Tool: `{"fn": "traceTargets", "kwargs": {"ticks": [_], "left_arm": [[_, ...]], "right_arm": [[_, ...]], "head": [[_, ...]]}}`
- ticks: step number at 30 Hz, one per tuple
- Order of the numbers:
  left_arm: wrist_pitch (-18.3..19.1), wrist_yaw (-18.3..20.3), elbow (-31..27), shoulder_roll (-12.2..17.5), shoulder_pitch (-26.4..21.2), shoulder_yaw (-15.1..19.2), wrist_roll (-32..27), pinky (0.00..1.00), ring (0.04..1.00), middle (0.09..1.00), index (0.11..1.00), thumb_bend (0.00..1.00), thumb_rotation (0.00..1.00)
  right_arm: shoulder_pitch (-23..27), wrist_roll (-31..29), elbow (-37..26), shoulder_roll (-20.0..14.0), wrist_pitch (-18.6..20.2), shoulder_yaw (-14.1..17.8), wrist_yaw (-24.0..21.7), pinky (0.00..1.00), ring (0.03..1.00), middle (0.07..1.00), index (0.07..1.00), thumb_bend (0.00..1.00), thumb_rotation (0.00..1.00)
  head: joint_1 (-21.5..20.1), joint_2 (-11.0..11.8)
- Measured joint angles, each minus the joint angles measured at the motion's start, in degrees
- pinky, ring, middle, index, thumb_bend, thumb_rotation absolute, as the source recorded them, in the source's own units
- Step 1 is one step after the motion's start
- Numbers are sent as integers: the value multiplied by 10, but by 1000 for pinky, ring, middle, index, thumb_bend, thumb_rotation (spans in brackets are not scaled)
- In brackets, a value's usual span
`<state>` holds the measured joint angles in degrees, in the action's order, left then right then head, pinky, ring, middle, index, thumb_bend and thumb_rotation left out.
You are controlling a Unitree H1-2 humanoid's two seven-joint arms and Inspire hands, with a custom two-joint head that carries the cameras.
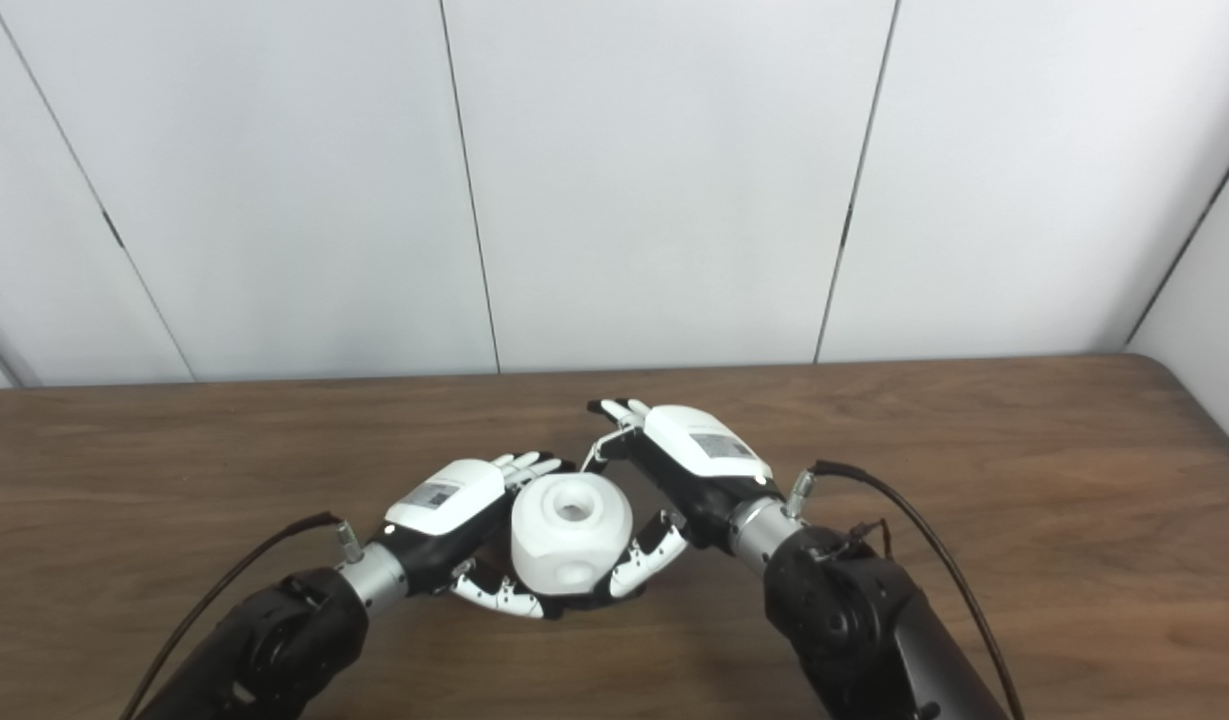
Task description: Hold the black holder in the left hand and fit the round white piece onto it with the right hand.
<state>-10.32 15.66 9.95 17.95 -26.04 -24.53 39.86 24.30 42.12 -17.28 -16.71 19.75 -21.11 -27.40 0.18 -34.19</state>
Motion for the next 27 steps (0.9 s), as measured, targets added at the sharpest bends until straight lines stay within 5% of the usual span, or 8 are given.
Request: {"fn": "traceTargets", "kwargs": {"ticks": [27], "left_arm": [[1, 3, -2, 1, 1, 0, -3, 1000, 1000, 974, 480, 516, 49]], "right_arm": [[-1, 8, -3, -22, -3, 16, -9, 771, 993, 960, 484, 498, 142]], "head": [[-5, 12]]}}
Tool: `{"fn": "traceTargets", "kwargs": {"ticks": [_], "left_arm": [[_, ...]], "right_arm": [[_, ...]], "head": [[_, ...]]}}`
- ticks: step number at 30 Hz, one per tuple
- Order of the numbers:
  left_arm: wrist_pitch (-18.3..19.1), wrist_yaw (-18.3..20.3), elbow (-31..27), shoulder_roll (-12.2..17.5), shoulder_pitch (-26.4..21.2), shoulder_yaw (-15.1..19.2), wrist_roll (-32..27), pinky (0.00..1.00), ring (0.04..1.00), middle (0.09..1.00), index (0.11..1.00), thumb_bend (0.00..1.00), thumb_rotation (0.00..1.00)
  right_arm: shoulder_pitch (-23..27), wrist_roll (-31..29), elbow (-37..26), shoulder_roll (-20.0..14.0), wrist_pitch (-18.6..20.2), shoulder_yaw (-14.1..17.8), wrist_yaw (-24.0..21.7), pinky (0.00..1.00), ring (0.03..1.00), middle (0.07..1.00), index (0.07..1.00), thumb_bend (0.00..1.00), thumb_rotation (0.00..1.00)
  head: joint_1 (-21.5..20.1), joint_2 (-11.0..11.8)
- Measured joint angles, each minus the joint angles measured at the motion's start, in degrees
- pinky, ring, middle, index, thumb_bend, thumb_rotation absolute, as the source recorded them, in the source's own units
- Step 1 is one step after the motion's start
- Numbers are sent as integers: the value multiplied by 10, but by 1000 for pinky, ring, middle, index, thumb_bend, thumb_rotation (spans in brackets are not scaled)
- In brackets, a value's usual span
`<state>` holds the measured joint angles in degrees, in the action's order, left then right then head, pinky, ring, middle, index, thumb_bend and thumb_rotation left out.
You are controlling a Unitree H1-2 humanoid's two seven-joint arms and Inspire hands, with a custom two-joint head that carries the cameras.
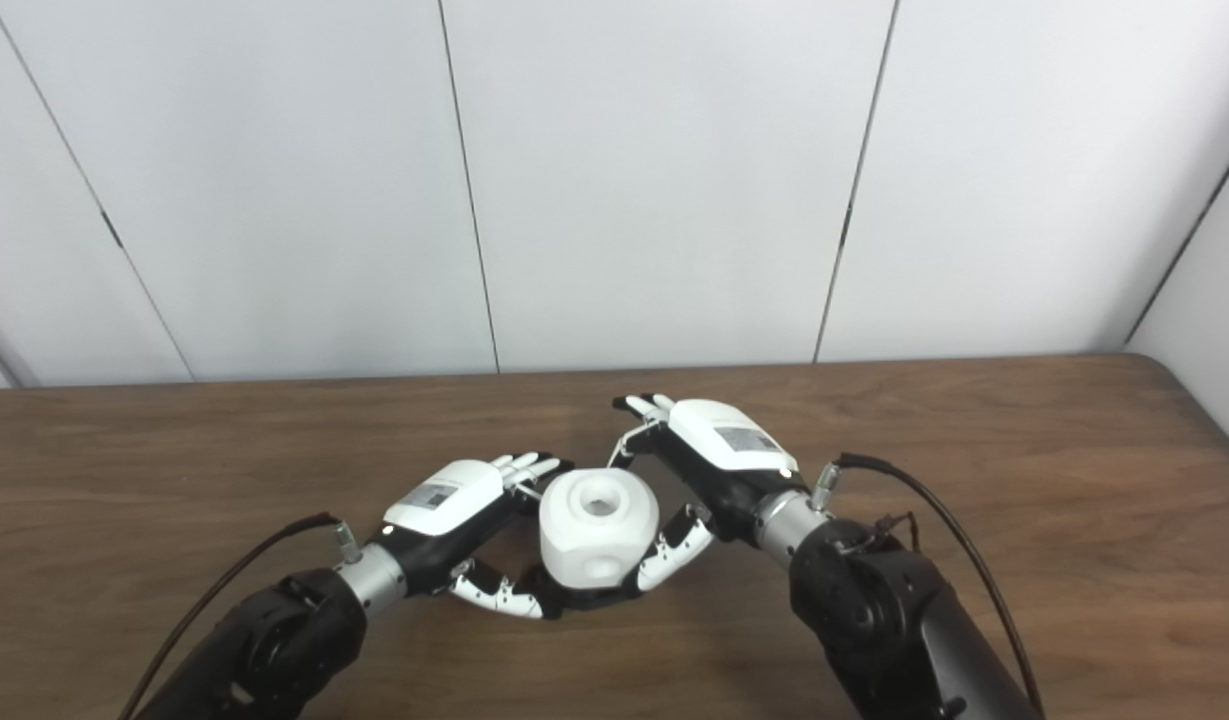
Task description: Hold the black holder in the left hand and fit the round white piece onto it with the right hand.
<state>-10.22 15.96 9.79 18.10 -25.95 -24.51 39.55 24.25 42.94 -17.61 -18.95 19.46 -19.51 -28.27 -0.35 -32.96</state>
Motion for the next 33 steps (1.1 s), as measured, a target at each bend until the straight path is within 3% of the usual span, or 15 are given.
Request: {"fn": "traceTargets", "kwargs": {"ticks": [24, 33], "left_arm": [[4, 2, -1, 0, 1, 1, 0, 1000, 1000, 977, 480, 517, 48], [4, 2, -1, 0, 1, 1, 0, 1000, 1000, 974, 480, 517, 48]], "right_arm": [[-14, 11, -1, 2, 0, 8, 16, 759, 999, 963, 484, 499, 142], [-23, 26, -3, 8, -1, 8, 32, 800, 1000, 963, 484, 497, 143]], "head": [[4, 1], [5, -1]]}}
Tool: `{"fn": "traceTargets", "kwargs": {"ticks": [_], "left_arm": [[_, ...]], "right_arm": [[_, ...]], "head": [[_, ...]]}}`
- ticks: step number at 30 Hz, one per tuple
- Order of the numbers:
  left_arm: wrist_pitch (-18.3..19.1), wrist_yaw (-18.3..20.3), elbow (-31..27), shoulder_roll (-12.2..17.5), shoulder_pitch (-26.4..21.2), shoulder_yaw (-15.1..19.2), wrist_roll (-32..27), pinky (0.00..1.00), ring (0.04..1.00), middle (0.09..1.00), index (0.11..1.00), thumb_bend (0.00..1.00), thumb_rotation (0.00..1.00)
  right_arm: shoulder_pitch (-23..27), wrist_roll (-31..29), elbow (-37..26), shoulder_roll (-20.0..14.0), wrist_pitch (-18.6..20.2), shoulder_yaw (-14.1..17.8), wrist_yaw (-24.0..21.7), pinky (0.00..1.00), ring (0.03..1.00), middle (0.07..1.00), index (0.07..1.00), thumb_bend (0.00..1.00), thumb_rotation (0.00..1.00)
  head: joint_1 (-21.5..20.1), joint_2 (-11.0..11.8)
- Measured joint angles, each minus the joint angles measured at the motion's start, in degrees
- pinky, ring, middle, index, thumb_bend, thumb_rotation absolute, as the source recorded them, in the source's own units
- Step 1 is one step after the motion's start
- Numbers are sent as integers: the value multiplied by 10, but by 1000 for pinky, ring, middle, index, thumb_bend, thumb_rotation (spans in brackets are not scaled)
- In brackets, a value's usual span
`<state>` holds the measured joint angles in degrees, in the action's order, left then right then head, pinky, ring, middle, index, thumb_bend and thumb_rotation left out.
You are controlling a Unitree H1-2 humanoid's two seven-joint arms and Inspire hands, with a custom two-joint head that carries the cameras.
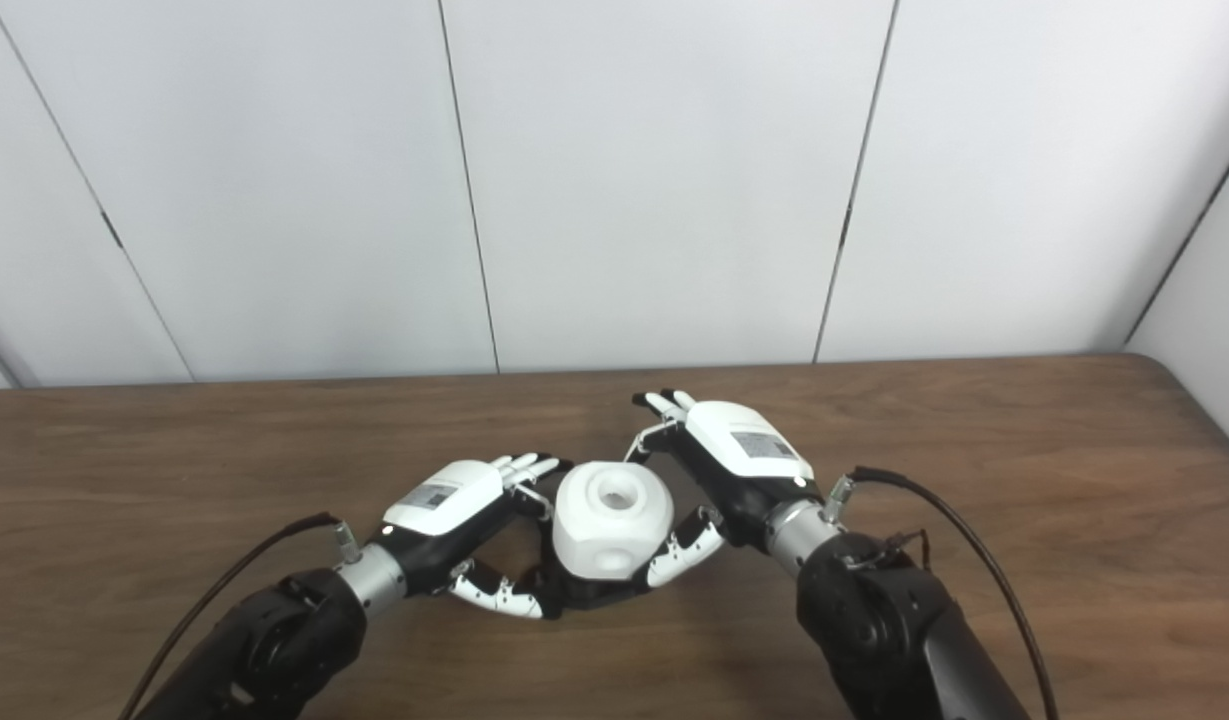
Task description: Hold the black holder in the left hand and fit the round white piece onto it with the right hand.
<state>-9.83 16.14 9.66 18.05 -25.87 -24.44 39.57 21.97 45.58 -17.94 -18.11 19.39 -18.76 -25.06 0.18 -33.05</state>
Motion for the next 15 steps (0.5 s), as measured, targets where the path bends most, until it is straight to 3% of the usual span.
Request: {"fn": "traceTargets", "kwargs": {"ticks": [15], "left_arm": [[2, -1, 0, -1, 1, 0, 0, 1000, 1000, 978, 480, 517, 48]], "right_arm": [[-3, 22, -1, 2, -3, -7, 7, 797, 1000, 961, 484, 499, 143]], "head": [[7, 1]]}}
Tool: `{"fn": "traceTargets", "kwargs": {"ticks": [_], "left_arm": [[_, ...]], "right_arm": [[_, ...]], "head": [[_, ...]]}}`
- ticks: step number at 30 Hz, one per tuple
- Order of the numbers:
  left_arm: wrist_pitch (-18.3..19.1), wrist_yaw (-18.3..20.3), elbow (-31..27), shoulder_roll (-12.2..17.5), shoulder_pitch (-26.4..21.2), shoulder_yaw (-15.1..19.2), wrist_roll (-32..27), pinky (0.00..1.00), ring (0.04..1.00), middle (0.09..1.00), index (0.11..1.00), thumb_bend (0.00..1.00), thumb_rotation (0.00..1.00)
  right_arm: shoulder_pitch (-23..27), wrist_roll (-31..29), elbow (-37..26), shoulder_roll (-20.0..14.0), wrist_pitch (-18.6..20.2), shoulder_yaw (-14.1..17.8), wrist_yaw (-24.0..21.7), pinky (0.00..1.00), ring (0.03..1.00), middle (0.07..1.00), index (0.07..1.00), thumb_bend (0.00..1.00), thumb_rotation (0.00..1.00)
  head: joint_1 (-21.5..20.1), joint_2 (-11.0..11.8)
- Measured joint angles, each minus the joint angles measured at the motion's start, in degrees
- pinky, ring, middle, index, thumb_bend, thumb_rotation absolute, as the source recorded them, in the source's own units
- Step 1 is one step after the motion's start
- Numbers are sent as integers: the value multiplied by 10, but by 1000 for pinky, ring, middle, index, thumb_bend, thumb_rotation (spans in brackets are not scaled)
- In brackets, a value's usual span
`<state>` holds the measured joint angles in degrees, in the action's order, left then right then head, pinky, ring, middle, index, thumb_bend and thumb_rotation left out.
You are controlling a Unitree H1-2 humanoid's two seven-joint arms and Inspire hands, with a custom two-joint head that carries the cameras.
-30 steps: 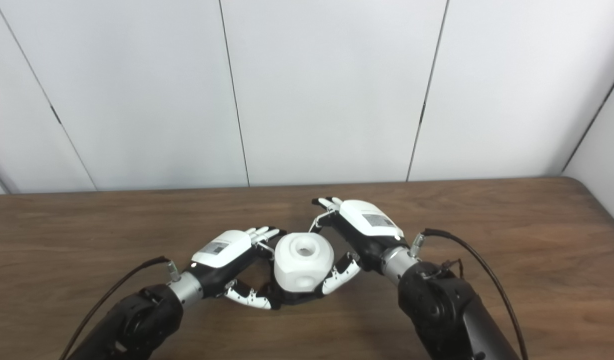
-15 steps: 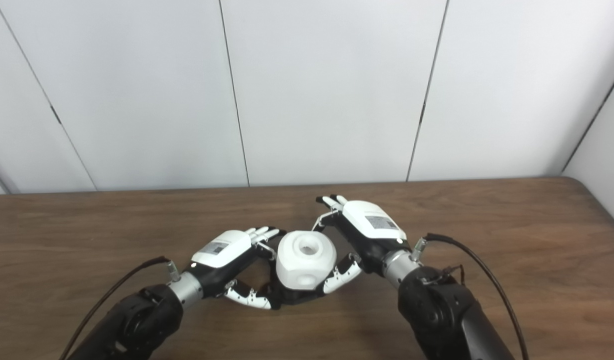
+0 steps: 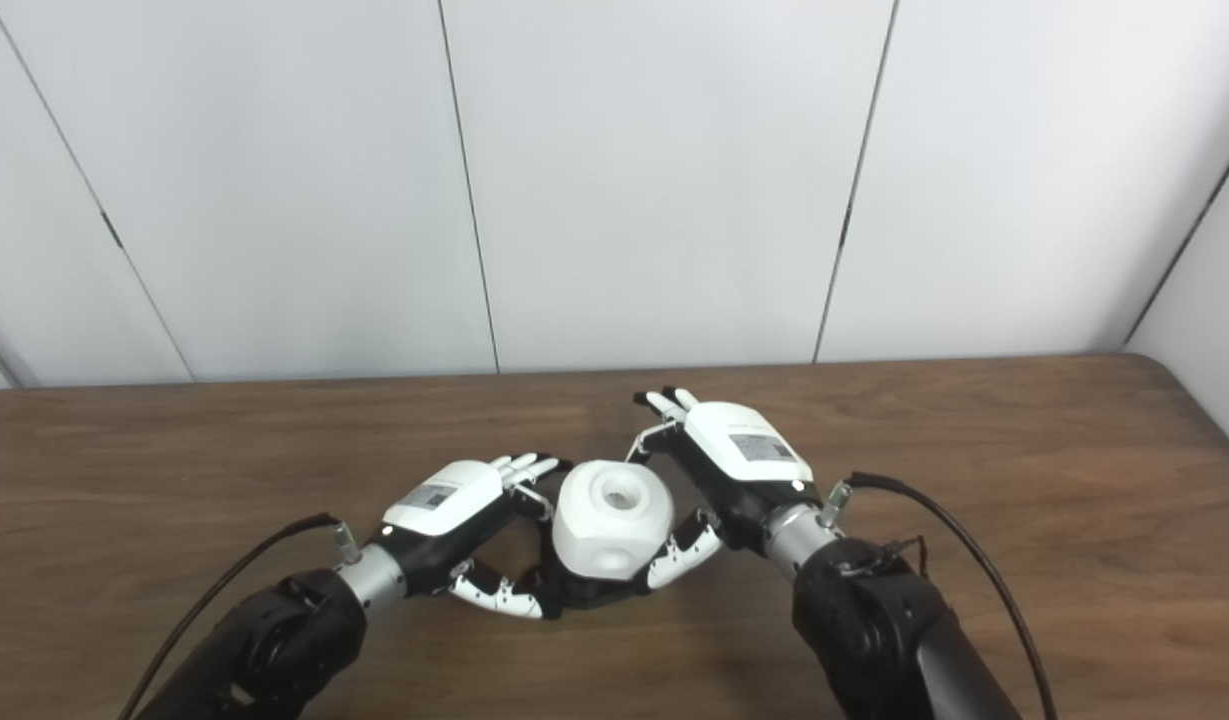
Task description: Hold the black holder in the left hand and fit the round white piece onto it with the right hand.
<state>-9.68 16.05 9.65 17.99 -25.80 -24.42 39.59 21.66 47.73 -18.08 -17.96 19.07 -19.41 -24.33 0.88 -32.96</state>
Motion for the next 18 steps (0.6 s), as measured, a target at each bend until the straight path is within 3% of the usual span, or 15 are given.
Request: {"fn": "traceTargets", "kwargs": {"ticks": [8, 18], "left_arm": [[-1, -4, 0, -1, 0, -1, 3, 1000, 1000, 976, 480, 517, 51], [-2, -17, 5, -5, 0, -5, 7, 1000, 1000, 976, 480, 515, 50]], "right_arm": [[0, 17, -9, 2, 0, -7, -5, 760, 992, 948, 484, 500, 143], [1, 56, -37, 12, 8, -14, -50, 711, 974, 941, 484, 502, 141]], "head": [[9, 5], [13, 13]]}}
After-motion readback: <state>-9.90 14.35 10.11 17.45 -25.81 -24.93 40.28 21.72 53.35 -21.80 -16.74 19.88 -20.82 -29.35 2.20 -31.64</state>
